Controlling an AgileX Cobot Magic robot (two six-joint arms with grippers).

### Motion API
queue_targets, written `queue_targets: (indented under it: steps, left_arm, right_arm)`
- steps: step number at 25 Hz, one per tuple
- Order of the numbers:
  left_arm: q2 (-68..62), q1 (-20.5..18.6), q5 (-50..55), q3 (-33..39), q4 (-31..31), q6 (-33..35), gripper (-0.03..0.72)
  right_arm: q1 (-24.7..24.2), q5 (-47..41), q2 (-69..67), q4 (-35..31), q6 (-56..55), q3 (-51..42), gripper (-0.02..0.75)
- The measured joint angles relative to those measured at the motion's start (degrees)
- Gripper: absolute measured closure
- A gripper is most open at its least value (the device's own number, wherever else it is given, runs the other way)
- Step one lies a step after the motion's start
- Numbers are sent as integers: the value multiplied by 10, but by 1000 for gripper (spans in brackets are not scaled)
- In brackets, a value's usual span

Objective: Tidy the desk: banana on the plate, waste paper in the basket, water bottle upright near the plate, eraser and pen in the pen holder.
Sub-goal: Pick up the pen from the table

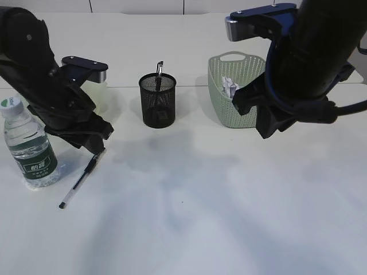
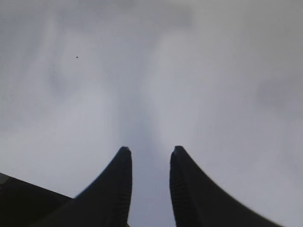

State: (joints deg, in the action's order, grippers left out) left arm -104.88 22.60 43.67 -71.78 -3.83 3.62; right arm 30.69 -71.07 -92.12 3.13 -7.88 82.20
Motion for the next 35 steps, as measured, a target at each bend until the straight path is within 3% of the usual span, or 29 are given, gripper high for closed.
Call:
queue_targets:
  steps: [25, 35]
  left_arm:
    - [-101, 0, -26, -52, 46, -11, 389]
    - [-149, -27, 2, -95, 44, -11, 390]
  right_arm:
    - [0, 0, 3, 5, 13, 0, 526]
    - [0, 0, 3, 6, 15, 0, 526]
